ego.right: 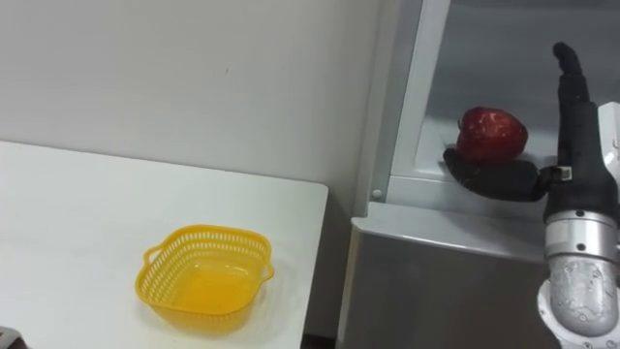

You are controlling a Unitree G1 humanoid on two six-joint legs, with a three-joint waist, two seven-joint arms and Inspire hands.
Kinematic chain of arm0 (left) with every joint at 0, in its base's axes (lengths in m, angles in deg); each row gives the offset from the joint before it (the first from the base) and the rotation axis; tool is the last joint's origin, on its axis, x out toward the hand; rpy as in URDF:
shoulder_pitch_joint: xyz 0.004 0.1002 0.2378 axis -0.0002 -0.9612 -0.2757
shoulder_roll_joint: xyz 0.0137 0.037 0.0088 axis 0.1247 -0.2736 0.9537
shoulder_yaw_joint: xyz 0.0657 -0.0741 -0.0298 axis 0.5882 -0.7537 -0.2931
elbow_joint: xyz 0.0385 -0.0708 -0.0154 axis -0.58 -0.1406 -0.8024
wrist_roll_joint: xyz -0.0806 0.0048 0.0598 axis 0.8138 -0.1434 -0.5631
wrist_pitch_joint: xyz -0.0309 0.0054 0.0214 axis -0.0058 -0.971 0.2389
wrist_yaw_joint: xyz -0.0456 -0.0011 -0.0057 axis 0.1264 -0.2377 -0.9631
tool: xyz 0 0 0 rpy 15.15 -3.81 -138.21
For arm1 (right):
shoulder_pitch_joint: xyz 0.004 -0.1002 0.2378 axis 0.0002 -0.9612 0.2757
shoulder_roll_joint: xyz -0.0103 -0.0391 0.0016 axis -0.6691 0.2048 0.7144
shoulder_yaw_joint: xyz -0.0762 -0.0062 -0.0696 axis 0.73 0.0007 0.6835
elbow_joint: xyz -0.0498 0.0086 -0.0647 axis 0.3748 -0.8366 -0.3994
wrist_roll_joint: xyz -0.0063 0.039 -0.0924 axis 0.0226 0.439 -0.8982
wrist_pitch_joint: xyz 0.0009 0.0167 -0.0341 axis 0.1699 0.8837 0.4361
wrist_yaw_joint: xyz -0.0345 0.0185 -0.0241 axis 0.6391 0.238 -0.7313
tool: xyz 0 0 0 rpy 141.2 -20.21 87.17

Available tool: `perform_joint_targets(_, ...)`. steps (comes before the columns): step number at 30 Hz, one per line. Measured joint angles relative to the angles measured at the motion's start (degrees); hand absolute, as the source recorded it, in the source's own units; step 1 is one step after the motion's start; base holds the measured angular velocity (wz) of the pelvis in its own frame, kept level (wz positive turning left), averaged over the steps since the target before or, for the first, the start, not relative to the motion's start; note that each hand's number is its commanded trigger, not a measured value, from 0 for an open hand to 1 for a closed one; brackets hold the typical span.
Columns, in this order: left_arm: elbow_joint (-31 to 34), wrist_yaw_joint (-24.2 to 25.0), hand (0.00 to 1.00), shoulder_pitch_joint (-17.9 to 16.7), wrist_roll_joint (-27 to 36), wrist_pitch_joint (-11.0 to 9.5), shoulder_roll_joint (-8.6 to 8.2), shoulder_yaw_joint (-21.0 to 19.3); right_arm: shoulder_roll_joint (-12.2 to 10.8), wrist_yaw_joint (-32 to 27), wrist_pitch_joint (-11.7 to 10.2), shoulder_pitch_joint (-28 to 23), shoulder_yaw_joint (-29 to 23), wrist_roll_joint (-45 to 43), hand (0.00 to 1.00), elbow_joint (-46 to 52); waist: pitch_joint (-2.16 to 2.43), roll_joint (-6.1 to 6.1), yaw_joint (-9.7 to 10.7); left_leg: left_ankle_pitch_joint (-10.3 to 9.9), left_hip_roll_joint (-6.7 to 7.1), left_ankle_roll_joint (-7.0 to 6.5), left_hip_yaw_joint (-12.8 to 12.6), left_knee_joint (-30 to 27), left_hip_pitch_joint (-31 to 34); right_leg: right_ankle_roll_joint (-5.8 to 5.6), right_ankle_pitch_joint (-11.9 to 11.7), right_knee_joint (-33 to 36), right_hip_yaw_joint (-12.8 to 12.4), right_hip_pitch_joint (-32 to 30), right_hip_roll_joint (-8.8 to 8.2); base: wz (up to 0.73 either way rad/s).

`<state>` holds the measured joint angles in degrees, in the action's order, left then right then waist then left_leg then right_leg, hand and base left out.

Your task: Retrieve from the upper fridge

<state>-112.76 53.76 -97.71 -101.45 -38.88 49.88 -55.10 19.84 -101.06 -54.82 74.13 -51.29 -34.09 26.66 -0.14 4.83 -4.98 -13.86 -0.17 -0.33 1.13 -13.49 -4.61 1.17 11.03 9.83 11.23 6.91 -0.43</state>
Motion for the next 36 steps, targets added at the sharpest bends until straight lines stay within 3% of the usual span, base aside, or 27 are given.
perform_joint_targets(3, 0.2, 0.0, 0.00, 0.2, 0.0, -0.1, 0.17, 0.0, 1.1, 0.0, 0.3, 1.1, 0.1, 2.1, 0.00, -1.2, -0.20, 0.41, -0.1, 0.0, 0.03, 0.00, 0.2, 0.0, 0.0, 0.00, 0.0, 0.0, 0.1, 0.0, -0.02, 0.00)
perform_joint_targets(17, 0.1, 0.8, 0.00, 0.1, -0.3, -0.1, 0.32, 0.0, 2.4, 1.5, 0.3, 2.1, 0.6, 3.7, 0.00, -4.5, -0.09, 0.79, -1.2, 0.0, 0.06, 0.00, 0.8, 0.0, 0.1, 0.00, 0.0, 0.0, 0.5, 0.2, -0.02, 0.01)
perform_joint_targets(23, 0.2, 1.3, 0.00, 0.3, -0.2, 0.5, 0.53, -0.1, 4.3, 4.4, 0.6, 2.9, 0.8, 4.0, 0.00, -5.2, -0.11, 0.89, -1.5, 0.0, 0.07, 0.01, 0.6, 0.0, 0.4, 0.01, 0.0, 0.0, 0.5, -0.1, -0.04, 0.00)
perform_joint_targets(27, 0.5, 2.1, 0.00, 0.4, -0.2, 1.1, 1.11, -0.1, 5.7, 6.9, 1.8, 4.5, 2.9, 4.0, 0.00, -5.5, -0.02, 1.34, -1.6, 0.0, 0.04, 0.02, 0.6, 0.0, 0.3, 0.01, 0.0, -0.1, 0.3, -0.1, -0.01, 0.00)
perform_joint_targets(33, 2.0, 2.0, 0.00, 0.1, 0.2, 2.4, 1.70, 0.1, 5.8, 10.4, 3.5, 7.2, 4.0, 4.0, 0.00, -10.0, -0.08, 1.78, -1.3, 0.0, 0.03, 0.01, 0.7, 0.0, -0.1, 0.00, 0.0, 0.0, 0.5, 0.4, -0.03, 0.00)
perform_joint_targets(34, 2.4, 2.0, 0.00, 0.0, 0.2, 2.6, 1.75, 0.1, 5.8, 11.3, 4.1, 7.4, 4.0, 4.1, 0.04, -10.5, -0.09, 1.76, -1.3, 0.0, 0.03, 0.01, 0.7, 0.0, -0.1, 0.00, 0.0, 0.0, 0.5, 0.5, -0.04, 0.00)
perform_joint_targets(35, 2.5, 2.0, 0.00, 0.0, 0.2, 2.8, 1.76, 0.1, 5.8, 11.7, 4.2, 7.5, 4.0, 4.1, 0.20, -10.6, -0.10, 1.75, -1.2, 0.0, 0.03, 0.01, 0.7, 0.0, -0.1, 0.00, 0.0, 0.0, 0.5, 0.5, -0.03, 0.00)
perform_joint_targets(36, 2.6, 2.0, 0.00, 0.0, 0.2, 3.3, 1.76, 0.1, 5.8, 12.6, 4.2, 7.5, 4.0, 4.3, 0.55, -11.0, -0.11, 1.73, -1.2, 0.0, 0.03, 0.01, 0.7, -0.1, -0.1, 0.00, 0.0, 0.0, 0.5, 0.6, -0.04, 0.00)
